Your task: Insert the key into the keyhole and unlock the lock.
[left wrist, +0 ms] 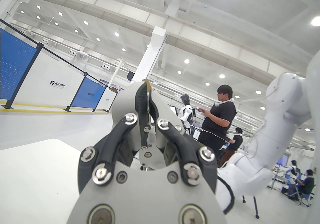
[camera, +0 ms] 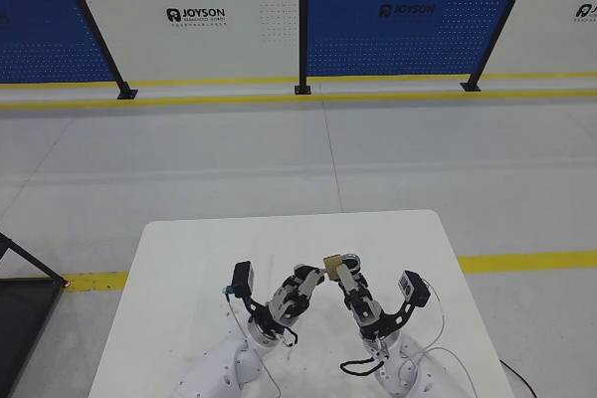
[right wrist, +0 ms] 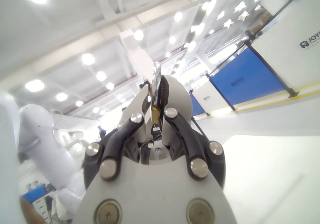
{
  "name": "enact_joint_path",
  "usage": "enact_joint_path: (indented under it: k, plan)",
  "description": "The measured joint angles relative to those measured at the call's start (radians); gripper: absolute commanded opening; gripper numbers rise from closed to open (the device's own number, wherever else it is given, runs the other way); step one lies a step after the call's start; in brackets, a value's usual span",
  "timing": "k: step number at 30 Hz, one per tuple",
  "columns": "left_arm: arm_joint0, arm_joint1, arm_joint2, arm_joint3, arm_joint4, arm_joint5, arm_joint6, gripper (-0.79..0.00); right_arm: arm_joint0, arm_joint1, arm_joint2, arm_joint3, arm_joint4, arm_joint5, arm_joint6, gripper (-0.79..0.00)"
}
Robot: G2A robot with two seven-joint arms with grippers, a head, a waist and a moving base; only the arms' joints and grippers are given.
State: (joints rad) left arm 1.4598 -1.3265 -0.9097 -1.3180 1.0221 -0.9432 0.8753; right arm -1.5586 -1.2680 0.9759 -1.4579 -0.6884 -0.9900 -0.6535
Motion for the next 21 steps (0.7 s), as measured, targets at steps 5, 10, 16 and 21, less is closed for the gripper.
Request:
enact_joint_path:
  k: [5,10,16,21]
  plan:
    - [0.012,0.003,-0.019,-0.01,-0.005,-0.004,-0.002,-0.197,-0.007,-0.002,0.011,-0.006,0.012,0.002,0.02,-0.785]
    - [0.017,0.004,-0.026,-0.01,0.006,-0.017,-0.015,-0.428,-0.009,-0.007,0.014,-0.008,0.02,0.014,0.043,-0.785]
    - [0.012,0.0,-0.022,0.0,0.017,-0.017,-0.016,-0.56,-0.011,-0.012,0.017,-0.009,0.028,0.019,0.067,-0.785]
    - [0.006,-0.004,-0.019,0.008,0.006,-0.021,-0.02,-0.631,-0.012,-0.015,0.021,-0.01,0.034,0.021,0.081,-0.785]
